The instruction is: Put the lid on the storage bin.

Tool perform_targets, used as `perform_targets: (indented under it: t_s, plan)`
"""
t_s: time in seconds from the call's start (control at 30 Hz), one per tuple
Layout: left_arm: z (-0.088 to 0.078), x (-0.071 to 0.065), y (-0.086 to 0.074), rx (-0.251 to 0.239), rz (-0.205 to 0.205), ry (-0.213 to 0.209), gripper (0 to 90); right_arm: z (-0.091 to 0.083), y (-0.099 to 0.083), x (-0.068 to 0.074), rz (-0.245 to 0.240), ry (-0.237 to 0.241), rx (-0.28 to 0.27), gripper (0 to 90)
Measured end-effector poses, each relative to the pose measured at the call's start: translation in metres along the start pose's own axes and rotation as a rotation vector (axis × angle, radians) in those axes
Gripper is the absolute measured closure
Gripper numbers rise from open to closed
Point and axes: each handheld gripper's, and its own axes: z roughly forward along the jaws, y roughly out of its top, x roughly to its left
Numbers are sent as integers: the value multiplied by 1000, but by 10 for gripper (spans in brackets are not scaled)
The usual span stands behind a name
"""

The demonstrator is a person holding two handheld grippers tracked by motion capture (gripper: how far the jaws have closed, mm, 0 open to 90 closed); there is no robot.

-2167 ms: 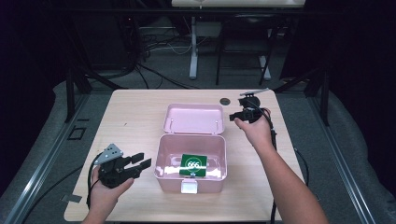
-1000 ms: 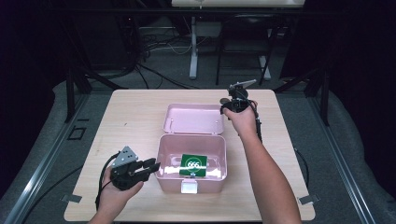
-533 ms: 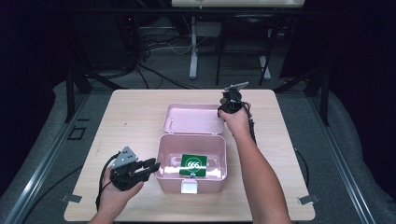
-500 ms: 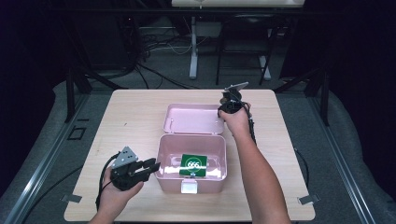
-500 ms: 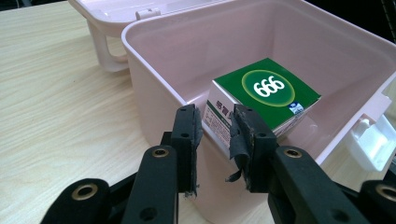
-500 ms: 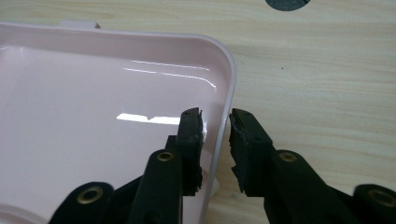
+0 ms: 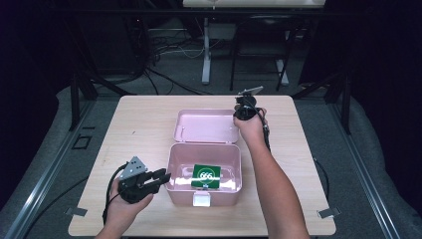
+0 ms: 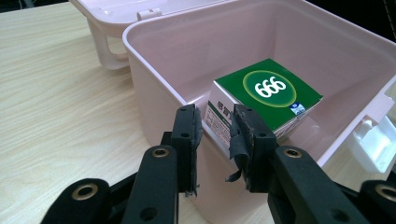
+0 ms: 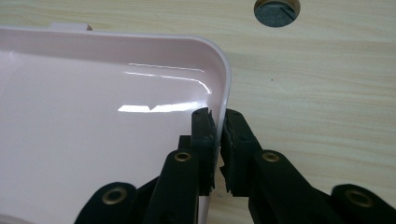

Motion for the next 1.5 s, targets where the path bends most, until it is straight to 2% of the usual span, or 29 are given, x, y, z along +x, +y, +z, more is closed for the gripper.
perform_targets:
  t_s: [0.23,0.33,0.57,0.63,1.13,1.5]
  plan:
    - [0,0,0,1,-1,0,714,-11,2,3,-29,-12,-30,848]
    - [0,0,0,0,-4,1,714,-23,4,4,-35,2,-65,854]
    - [0,0,0,2,-6,0,715,-43,5,6,-54,20,-105,860]
    - [0,0,0,2,-11,0,714,-52,4,7,-53,34,-134,862]
    - [1,0,0,-1,-16,2,719,-88,-8,10,-106,79,-223,865]
    - [0,-1,0,1,-15,4,719,-105,-19,11,-130,109,-275,867]
